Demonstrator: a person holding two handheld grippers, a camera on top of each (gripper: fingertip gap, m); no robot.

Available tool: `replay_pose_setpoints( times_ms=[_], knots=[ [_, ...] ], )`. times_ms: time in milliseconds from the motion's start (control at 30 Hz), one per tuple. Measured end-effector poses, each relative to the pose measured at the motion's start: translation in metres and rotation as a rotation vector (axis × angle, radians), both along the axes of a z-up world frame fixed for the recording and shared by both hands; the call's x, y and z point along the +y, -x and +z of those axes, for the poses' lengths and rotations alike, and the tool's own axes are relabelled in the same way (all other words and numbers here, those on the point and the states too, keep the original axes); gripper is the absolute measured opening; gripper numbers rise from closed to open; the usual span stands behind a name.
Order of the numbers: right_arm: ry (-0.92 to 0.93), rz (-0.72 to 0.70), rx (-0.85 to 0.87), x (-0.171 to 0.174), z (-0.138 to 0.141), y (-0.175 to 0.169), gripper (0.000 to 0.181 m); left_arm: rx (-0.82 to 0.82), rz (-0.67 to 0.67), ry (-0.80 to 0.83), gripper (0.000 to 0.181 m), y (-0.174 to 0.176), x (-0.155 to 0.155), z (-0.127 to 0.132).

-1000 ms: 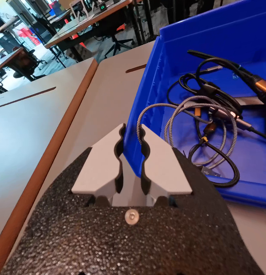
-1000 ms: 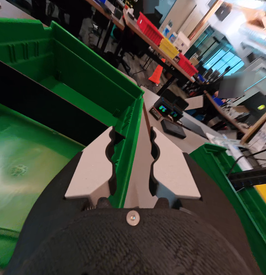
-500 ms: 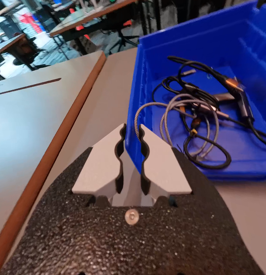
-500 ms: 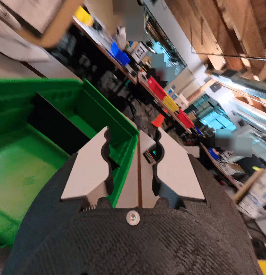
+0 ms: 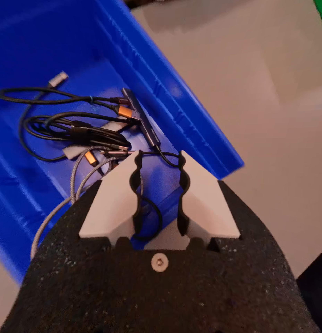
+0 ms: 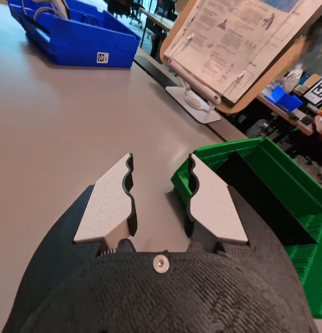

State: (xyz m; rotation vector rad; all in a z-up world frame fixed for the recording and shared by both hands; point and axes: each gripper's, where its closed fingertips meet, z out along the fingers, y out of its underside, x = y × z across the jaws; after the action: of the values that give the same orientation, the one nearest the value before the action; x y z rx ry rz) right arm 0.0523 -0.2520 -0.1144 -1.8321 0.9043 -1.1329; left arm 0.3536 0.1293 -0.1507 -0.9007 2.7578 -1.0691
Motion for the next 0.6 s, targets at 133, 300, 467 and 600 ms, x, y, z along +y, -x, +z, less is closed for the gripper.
replay_pose_setpoints(
  times_ms=[133, 300, 467, 600],
  knots=[
    [0.031, 0.013, 0.066, 0.014, -0.015, 0.02, 0.06, 0.263, 0.037, -0.028, 0.033, -0.018, -0.017, -0.039],
    [-0.022, 0.068, 0.091, 0.034, -0.015, 0.041, 0.06, 0.352, 0.03, -0.11, 0.031, -0.025, -0.027, -0.066],
    [-0.073, 0.134, 0.077, 0.064, -0.012, 0.035, 0.058, 0.311, -0.048, -0.143, 0.015, -0.022, -0.032, -0.076],
    [-0.056, 0.215, 0.073, 0.096, -0.01, 0.02, 0.059, 0.22, -0.091, -0.042, 0.012, -0.019, -0.028, -0.05]
  ],
)
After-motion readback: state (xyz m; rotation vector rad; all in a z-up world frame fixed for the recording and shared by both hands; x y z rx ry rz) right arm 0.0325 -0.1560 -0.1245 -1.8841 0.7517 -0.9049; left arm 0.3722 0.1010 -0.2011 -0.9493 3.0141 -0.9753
